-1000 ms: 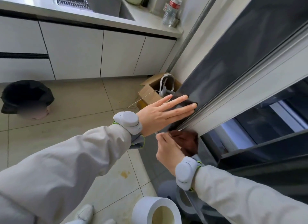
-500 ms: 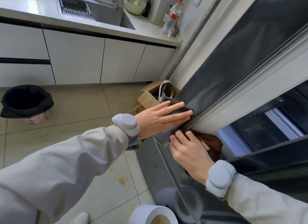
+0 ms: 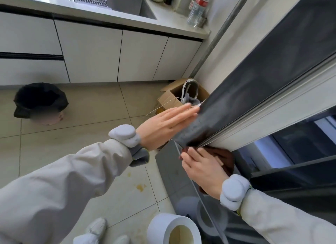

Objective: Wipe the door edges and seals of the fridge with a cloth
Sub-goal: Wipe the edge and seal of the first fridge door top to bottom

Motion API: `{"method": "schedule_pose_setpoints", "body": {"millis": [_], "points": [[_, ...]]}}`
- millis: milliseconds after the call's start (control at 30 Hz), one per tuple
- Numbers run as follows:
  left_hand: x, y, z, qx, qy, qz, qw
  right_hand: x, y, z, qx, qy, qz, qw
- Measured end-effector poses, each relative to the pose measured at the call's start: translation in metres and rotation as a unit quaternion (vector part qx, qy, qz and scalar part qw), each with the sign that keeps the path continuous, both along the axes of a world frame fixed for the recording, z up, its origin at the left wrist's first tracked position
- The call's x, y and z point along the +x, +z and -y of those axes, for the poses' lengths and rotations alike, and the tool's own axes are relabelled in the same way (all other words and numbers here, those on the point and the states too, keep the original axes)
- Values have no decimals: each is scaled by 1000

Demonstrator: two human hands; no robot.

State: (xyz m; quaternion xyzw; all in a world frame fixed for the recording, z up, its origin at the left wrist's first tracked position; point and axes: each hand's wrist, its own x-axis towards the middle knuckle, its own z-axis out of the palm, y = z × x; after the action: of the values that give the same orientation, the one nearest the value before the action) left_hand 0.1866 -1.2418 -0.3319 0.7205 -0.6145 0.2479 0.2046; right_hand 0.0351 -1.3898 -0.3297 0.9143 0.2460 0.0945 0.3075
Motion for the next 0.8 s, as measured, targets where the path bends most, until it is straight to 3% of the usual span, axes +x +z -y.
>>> {"method": "schedule_pose_setpoints", "body": {"millis": [67, 200, 300, 433, 567, 700, 800], "points": [[3, -8, -8, -18, 21, -43, 999, 3, 35, -9, 45, -27, 29, 998], [7, -16, -10, 22, 12, -31, 999, 9, 76, -18, 85, -61, 91, 990], [8, -17, -10, 42, 9, -13, 999, 17, 56, -17, 48, -70, 114, 990], [9, -16, -12, 59, 2, -25, 998, 27, -4, -16, -37, -49, 79, 995], [12, -11, -14, 75, 12, -12, 997, 36, -13, -22, -28, -44, 53, 997], [17, -4, -17, 126, -2, 4, 992, 30, 34, -28, 22, -91, 70, 993], [23, 4, -21, 134, 9, -38, 990, 27, 87, -33, 70, -128, 102, 984]]}}
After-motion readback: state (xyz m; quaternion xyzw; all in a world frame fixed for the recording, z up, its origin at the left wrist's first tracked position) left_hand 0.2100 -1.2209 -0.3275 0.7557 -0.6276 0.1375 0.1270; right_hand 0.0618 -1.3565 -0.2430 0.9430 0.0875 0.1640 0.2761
